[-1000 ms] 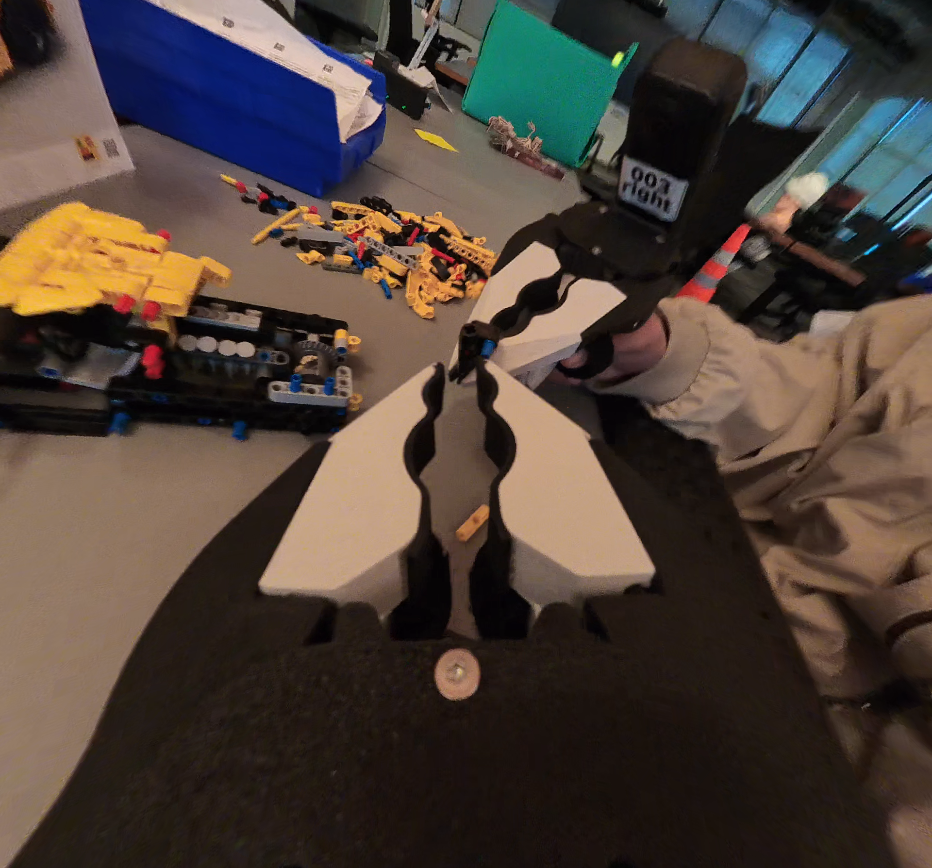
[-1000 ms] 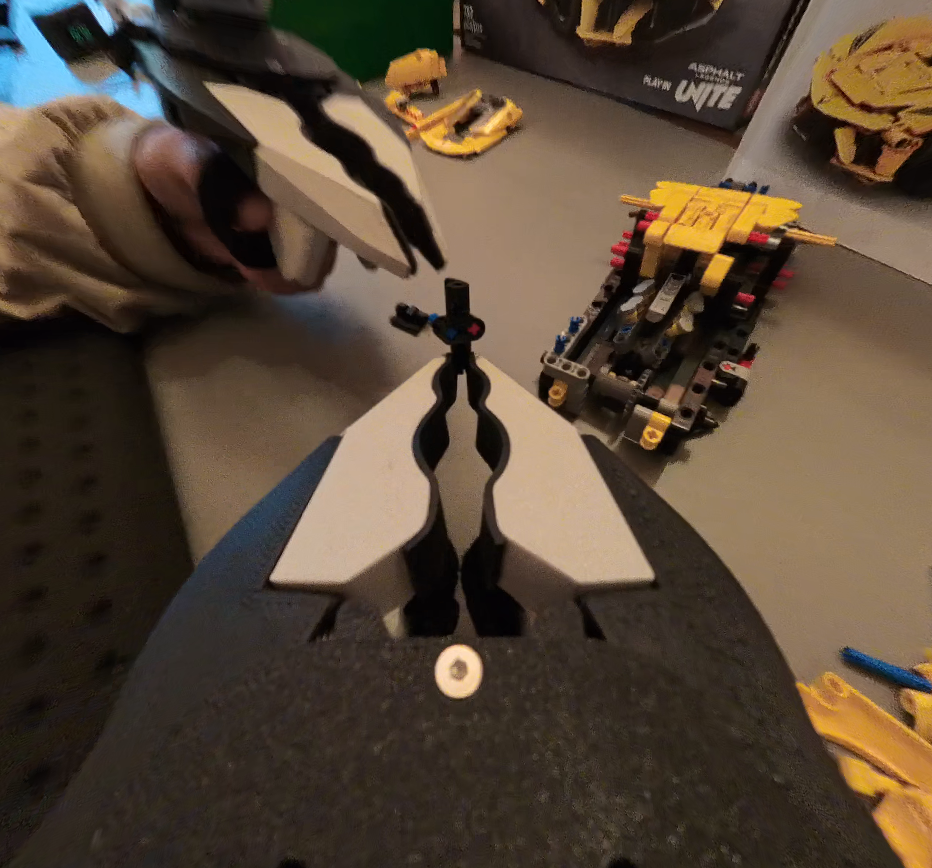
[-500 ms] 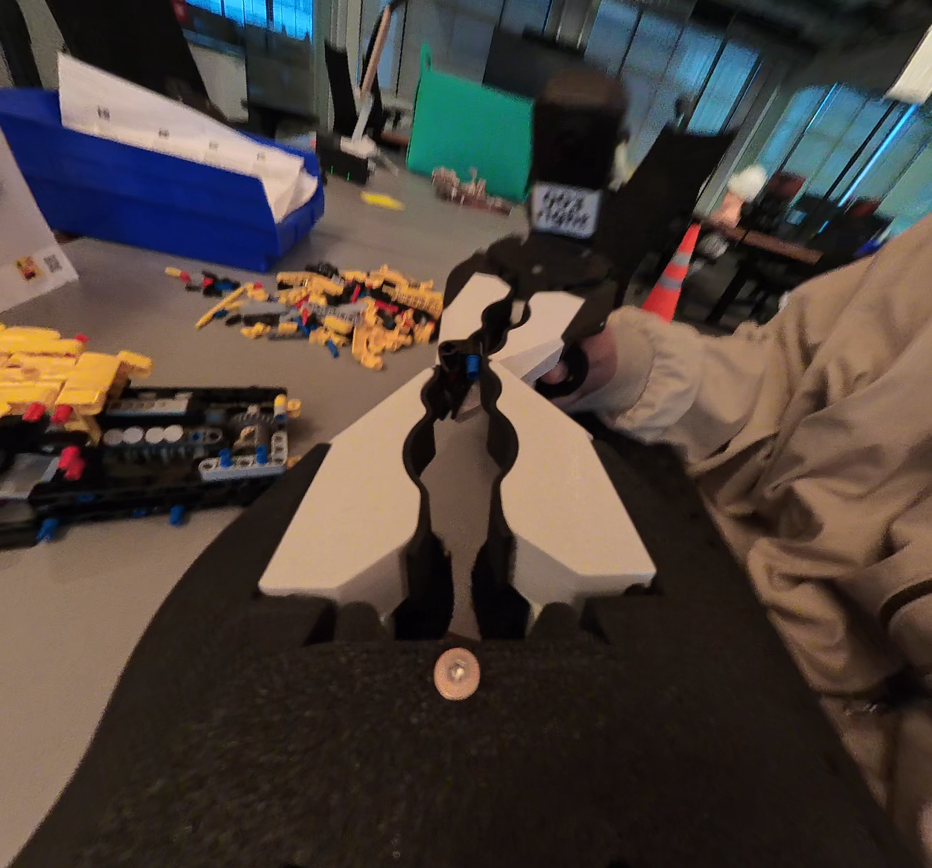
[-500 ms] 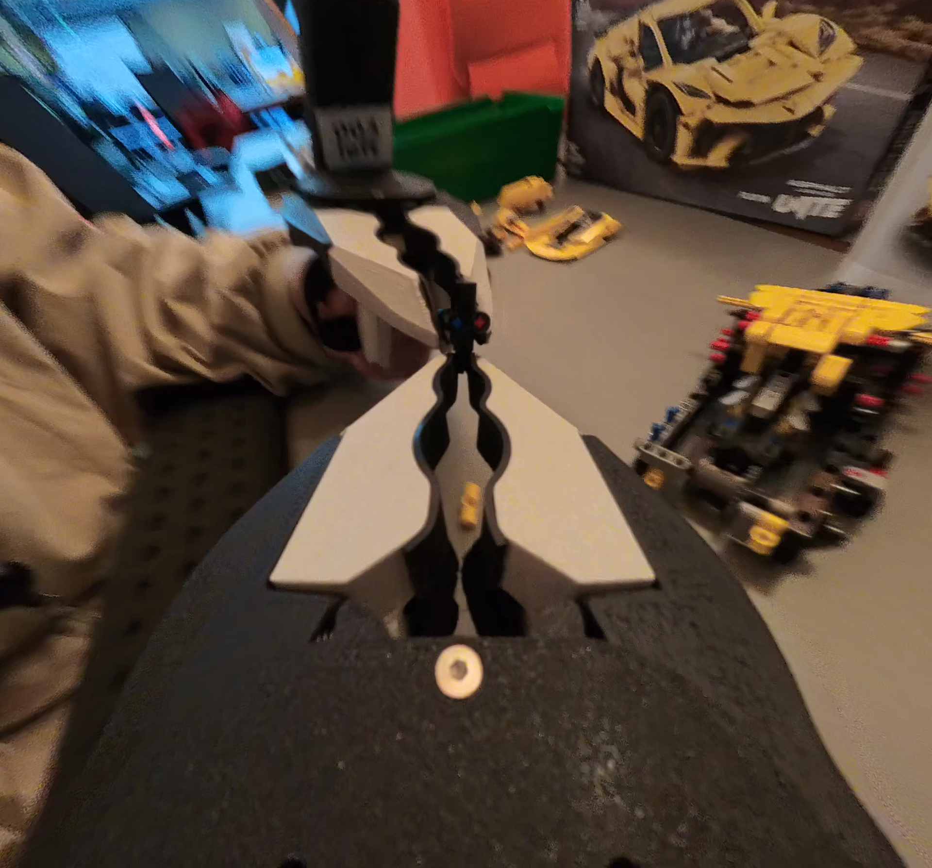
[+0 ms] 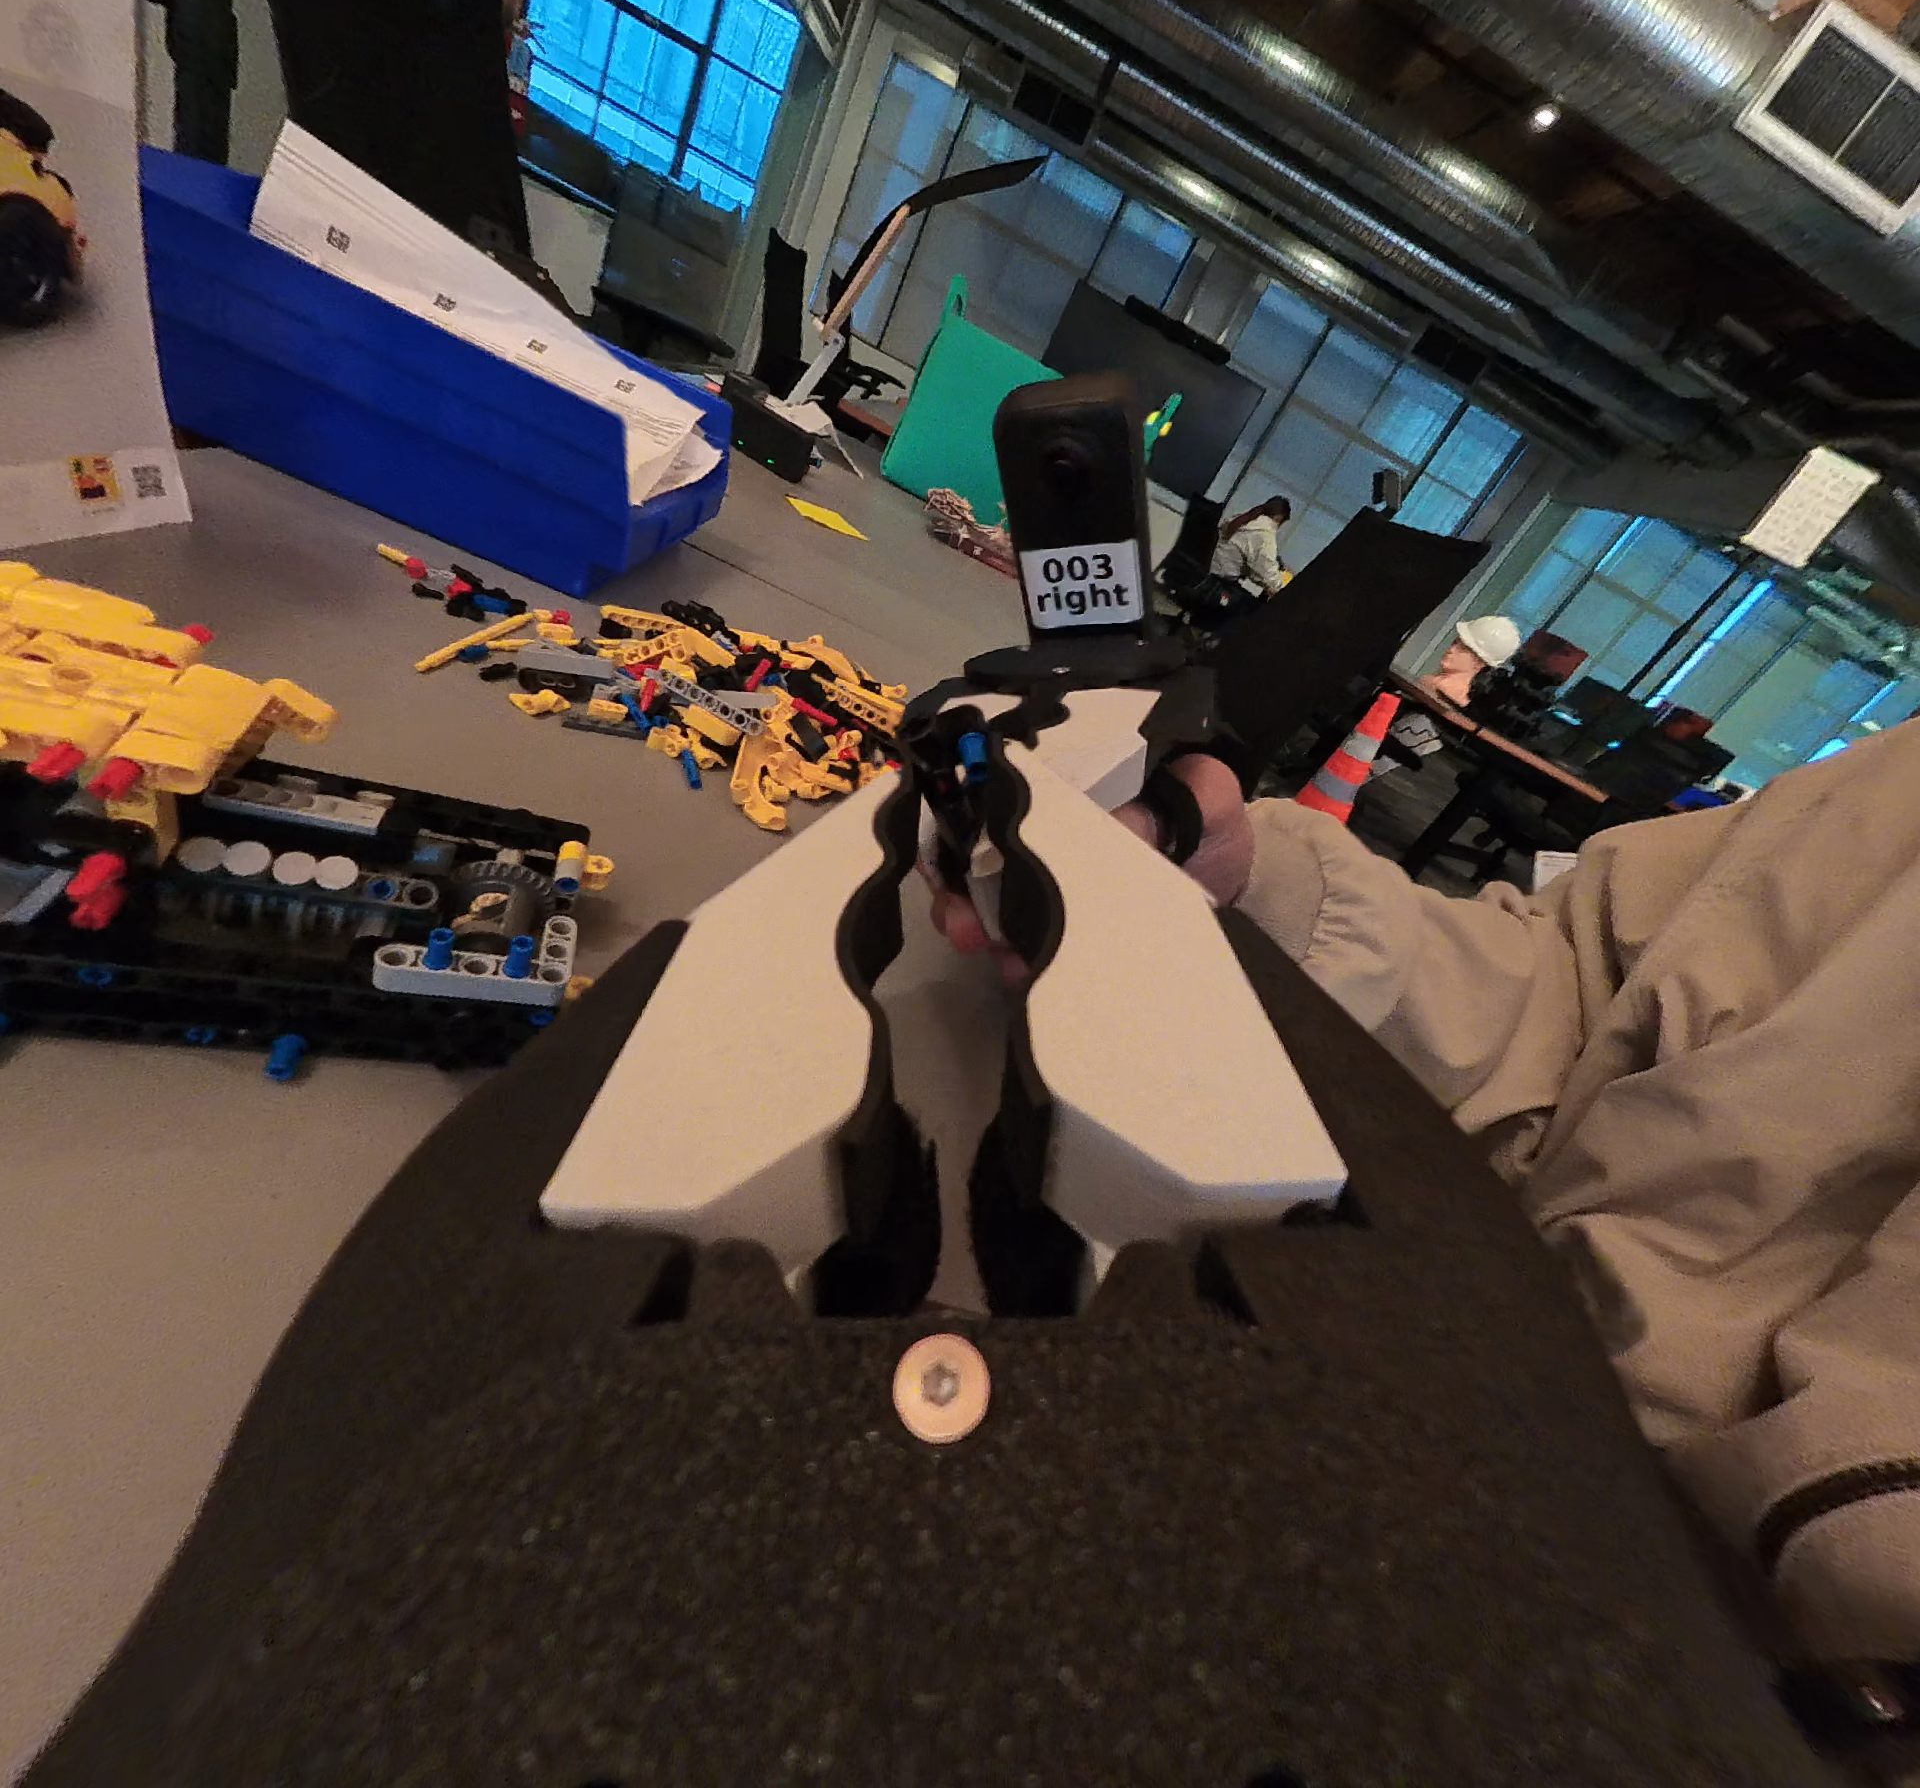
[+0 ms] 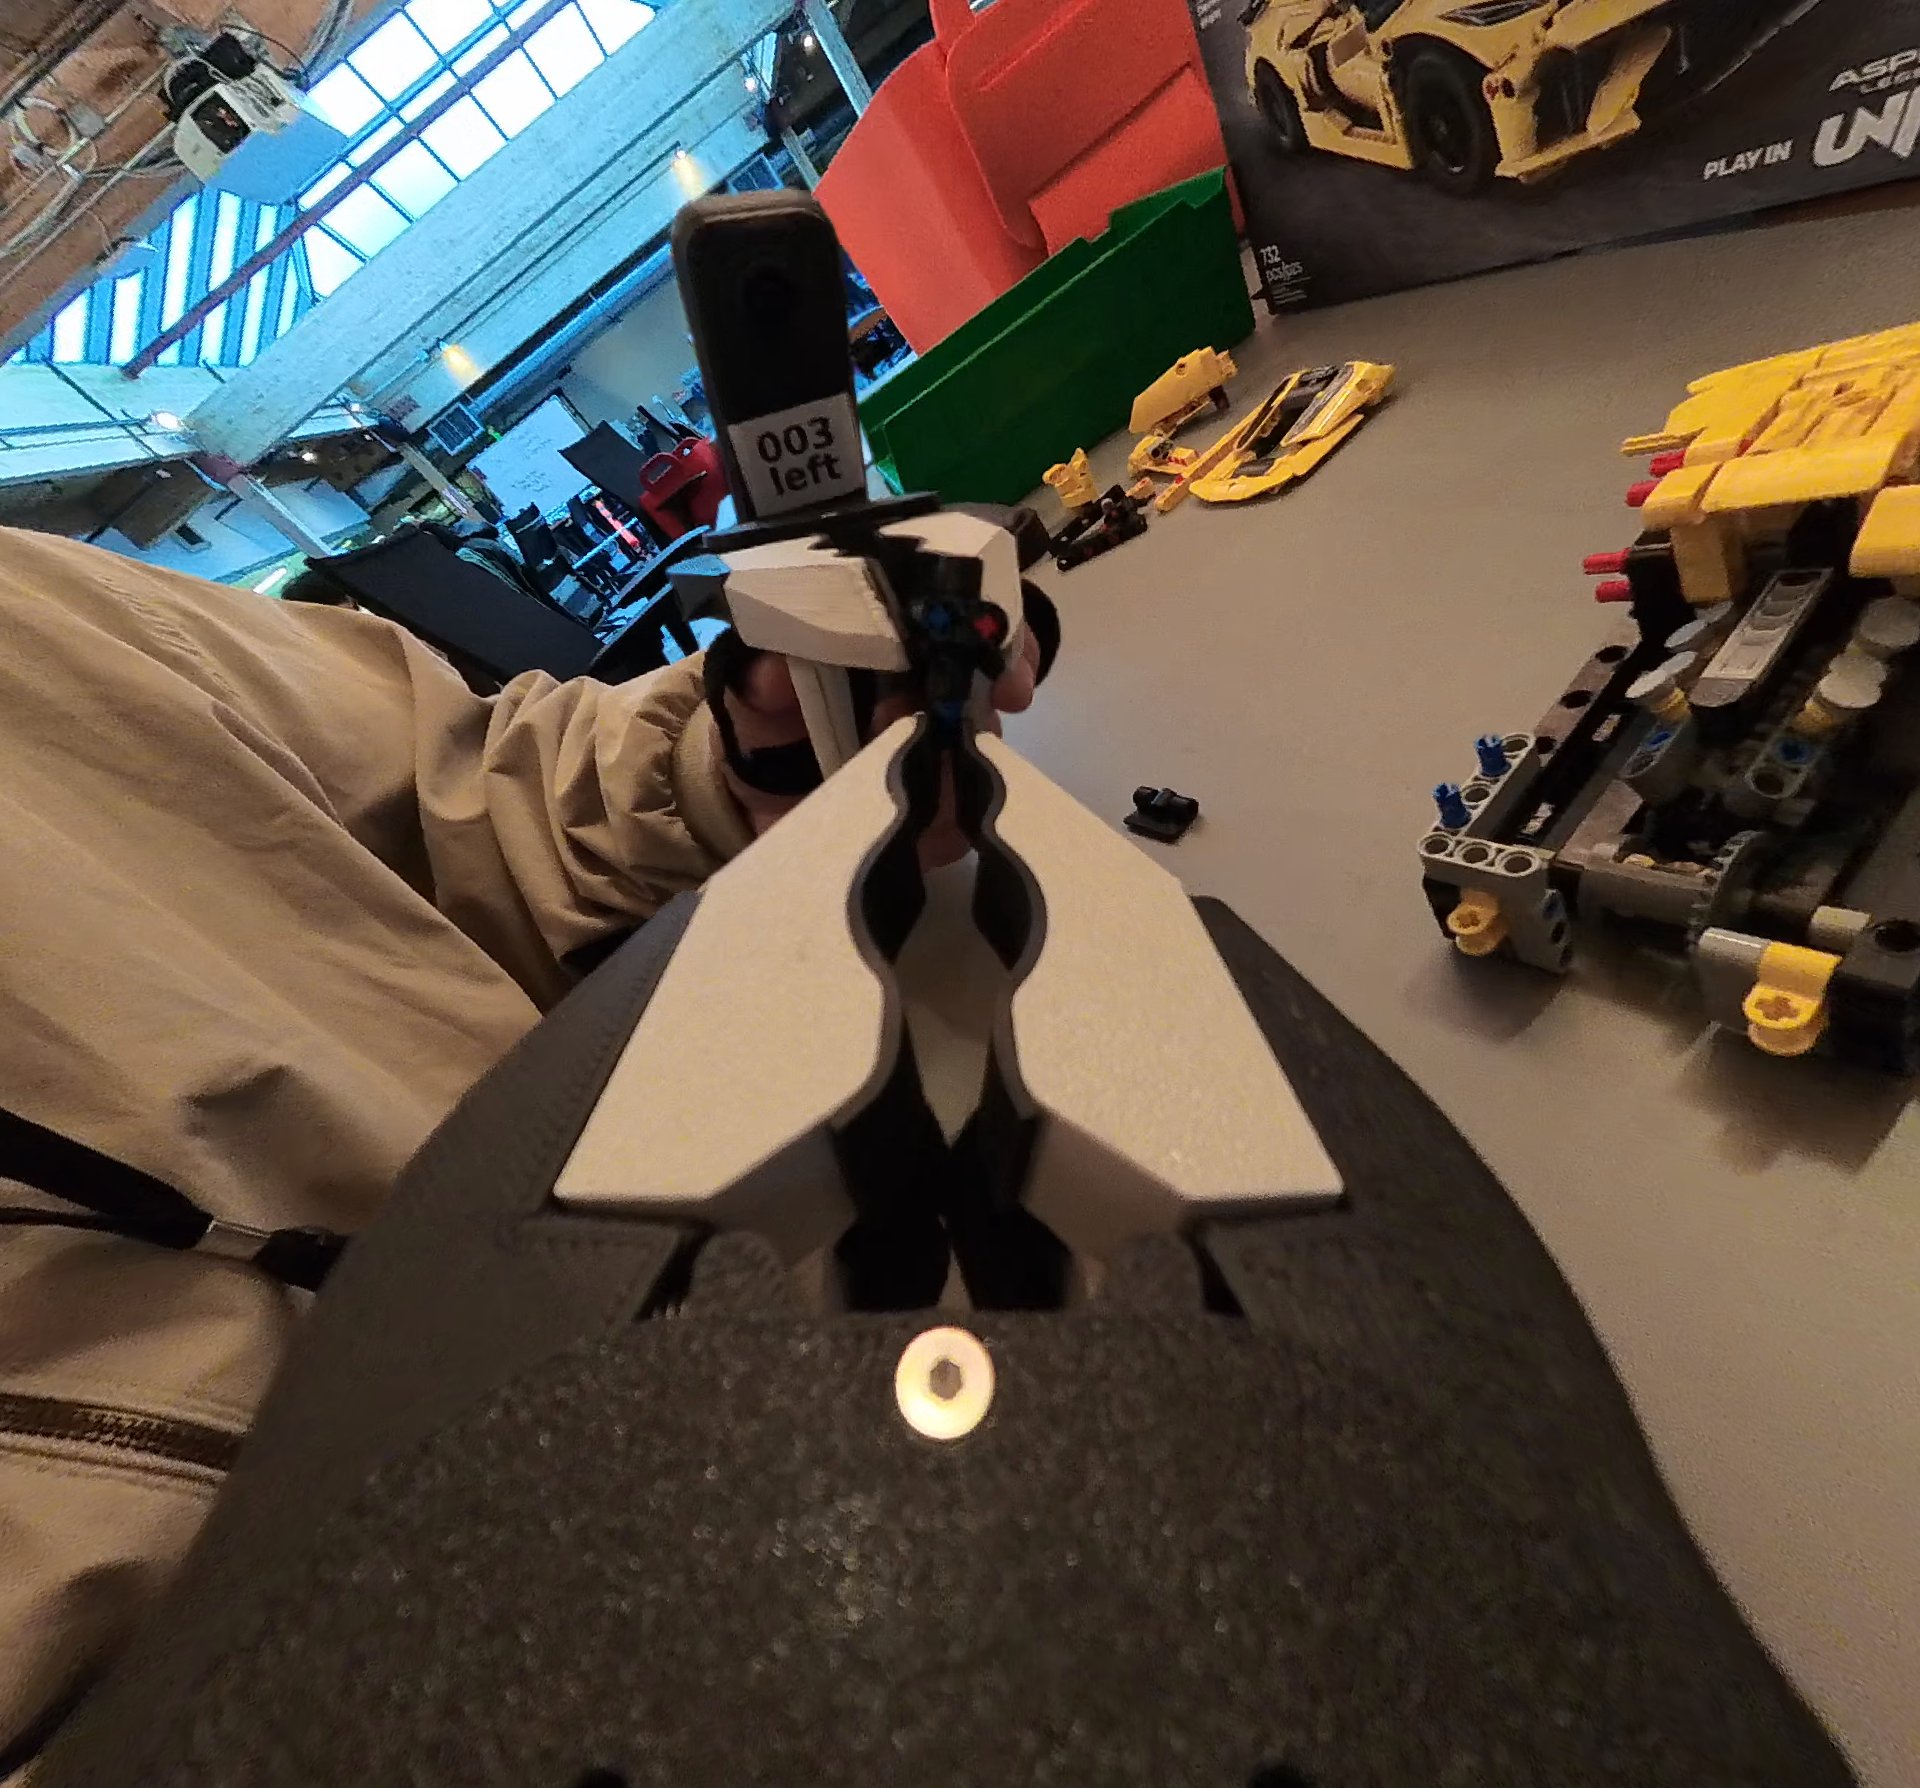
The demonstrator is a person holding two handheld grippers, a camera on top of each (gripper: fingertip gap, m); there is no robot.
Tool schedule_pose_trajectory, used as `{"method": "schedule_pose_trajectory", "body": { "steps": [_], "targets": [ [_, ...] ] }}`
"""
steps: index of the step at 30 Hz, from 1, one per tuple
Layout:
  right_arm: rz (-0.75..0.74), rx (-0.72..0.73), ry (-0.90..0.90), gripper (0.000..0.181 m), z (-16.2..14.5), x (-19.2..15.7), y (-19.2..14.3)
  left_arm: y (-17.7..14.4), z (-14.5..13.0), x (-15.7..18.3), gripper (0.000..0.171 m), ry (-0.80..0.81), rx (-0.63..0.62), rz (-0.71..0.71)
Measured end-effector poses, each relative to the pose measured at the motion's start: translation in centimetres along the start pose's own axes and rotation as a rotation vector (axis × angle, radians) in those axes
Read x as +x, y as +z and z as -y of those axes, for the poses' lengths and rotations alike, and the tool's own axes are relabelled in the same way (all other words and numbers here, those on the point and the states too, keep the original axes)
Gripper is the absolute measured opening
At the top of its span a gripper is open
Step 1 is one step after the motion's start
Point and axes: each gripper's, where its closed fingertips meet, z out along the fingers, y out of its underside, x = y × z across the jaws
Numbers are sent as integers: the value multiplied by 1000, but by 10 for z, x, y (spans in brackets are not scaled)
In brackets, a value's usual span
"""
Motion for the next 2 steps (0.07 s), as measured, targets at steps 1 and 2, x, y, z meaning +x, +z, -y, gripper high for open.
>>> {"method": "schedule_pose_trajectory", "body": {
  "steps": [1, 2],
  "targets": [
    [7, 6, 2, 2, 1, -1, 0, 0, 1, 0, 10, 11, 3, 9],
    [-6, -15, 6, 2, -2, 2, 1, 0, 1, -1, 10, 17, 3, 16]
  ]
}}
